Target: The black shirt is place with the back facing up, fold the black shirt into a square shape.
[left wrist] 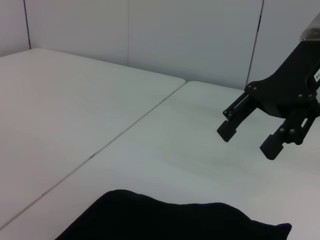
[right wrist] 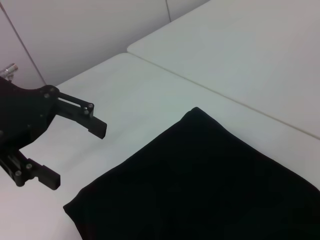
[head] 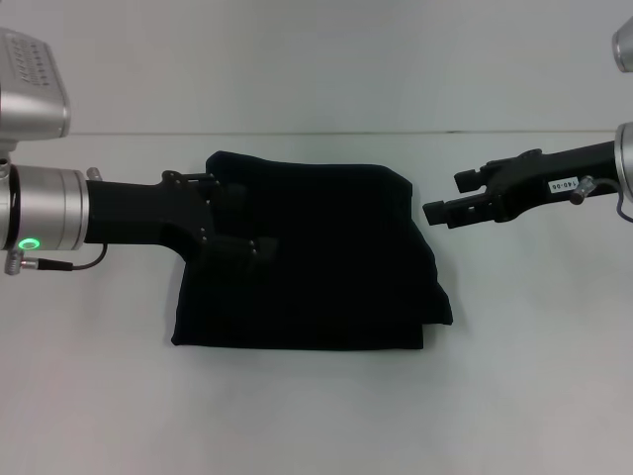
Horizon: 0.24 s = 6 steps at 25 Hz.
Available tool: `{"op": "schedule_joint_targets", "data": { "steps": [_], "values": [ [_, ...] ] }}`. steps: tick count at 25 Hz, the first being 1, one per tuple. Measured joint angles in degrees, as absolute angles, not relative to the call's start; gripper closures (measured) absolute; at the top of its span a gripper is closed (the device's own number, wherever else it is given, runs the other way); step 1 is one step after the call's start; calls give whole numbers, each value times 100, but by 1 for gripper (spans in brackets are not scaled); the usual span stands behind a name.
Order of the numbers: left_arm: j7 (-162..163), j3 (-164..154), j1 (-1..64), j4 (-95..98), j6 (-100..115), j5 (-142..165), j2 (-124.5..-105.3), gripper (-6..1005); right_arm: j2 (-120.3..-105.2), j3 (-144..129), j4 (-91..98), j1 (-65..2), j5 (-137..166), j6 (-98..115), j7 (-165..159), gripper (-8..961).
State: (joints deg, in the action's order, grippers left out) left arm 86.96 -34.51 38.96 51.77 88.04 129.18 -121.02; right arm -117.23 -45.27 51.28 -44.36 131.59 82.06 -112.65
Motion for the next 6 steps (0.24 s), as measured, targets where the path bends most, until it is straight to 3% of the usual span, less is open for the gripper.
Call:
{"op": "schedule_joint_targets", "data": {
  "steps": [6],
  "values": [
    [8695,-3431,3886,5177,8800,12920,-12109,90,-11715,-4528,5123,-4434,13159,8195,-11258,111]
  ]
}}
